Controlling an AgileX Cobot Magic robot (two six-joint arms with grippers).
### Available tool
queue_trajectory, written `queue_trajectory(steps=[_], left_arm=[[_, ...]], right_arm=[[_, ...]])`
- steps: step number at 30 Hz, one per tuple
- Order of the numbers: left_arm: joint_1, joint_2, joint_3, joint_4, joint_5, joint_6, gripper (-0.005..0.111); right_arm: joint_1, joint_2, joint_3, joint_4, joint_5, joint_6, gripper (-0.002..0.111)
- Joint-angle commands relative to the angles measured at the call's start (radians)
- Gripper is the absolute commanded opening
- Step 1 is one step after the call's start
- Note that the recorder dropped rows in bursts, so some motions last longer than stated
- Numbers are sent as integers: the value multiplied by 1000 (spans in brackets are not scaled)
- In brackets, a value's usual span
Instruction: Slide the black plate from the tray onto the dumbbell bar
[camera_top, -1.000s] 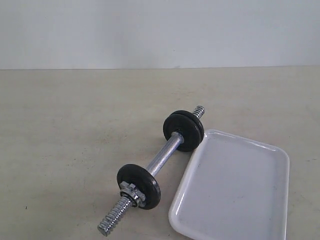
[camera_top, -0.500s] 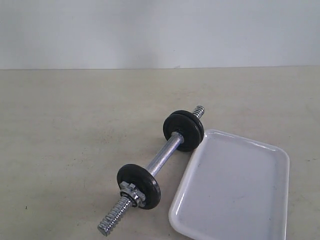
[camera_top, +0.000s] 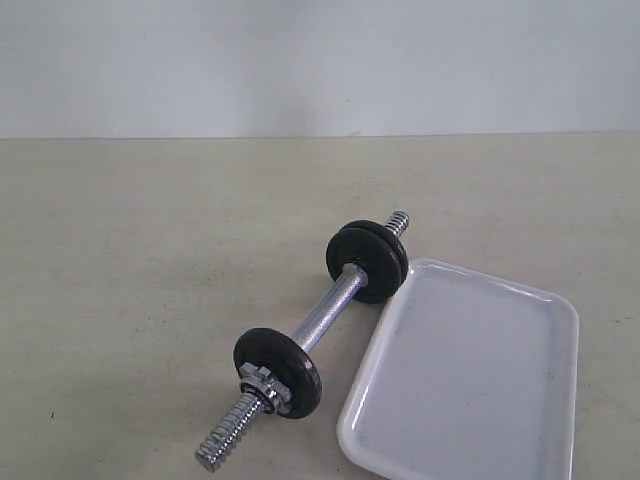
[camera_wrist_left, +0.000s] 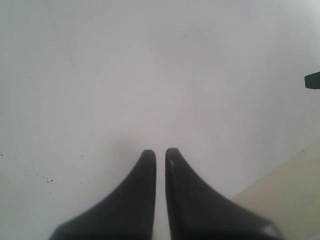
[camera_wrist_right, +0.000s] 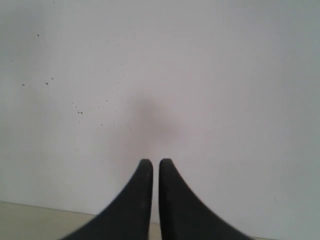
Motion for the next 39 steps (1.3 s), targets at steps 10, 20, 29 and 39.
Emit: queue_trajectory(steps=[10, 20, 29, 39], left_arm=[[2, -4, 3, -8, -16, -12, 4], [2, -4, 3, -8, -14, -12, 4], [2, -11, 3, -8, -14, -12, 4], [2, -13, 3, -8, -14, -12, 4]], right_arm=[[-2, -163, 9, -5, 200, -63, 4], [-160, -666, 368, 76, 320, -161, 4], [-200, -743, 368, 81, 640, -170, 4], [-200, -743, 368, 86, 832, -223, 4]])
